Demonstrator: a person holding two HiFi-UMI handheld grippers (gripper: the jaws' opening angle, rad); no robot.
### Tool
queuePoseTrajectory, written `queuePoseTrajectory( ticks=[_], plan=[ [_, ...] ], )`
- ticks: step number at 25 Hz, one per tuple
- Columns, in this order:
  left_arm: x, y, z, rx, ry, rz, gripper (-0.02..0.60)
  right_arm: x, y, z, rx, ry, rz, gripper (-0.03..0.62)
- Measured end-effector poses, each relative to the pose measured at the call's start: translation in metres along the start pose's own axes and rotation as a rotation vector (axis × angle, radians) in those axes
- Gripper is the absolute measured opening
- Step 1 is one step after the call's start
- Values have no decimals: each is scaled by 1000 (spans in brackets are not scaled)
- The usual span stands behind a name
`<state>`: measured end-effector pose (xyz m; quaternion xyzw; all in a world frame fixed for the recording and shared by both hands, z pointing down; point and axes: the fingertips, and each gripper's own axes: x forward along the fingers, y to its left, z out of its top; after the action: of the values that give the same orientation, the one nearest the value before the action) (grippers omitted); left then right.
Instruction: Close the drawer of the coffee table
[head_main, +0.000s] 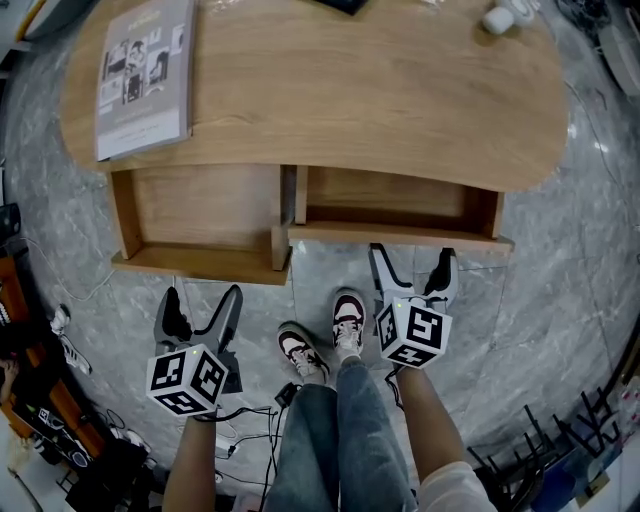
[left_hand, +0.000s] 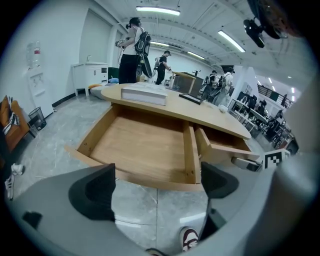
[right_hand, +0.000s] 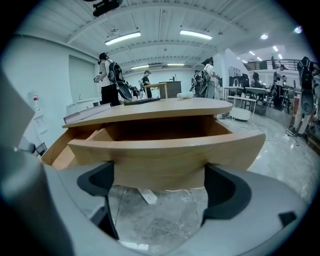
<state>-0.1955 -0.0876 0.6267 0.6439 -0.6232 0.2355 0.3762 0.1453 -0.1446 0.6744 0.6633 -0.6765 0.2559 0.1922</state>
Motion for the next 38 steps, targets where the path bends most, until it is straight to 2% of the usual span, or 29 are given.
queuePoseTrajectory(
  ticks=[13,38],
  plan=[
    [8,1,1,-47,5,15,531,34,-1,27,2,3,-8,566],
    [27,-5,7,-71,17,16,531,81,-4,65,0,-58,-17,566]
  ],
)
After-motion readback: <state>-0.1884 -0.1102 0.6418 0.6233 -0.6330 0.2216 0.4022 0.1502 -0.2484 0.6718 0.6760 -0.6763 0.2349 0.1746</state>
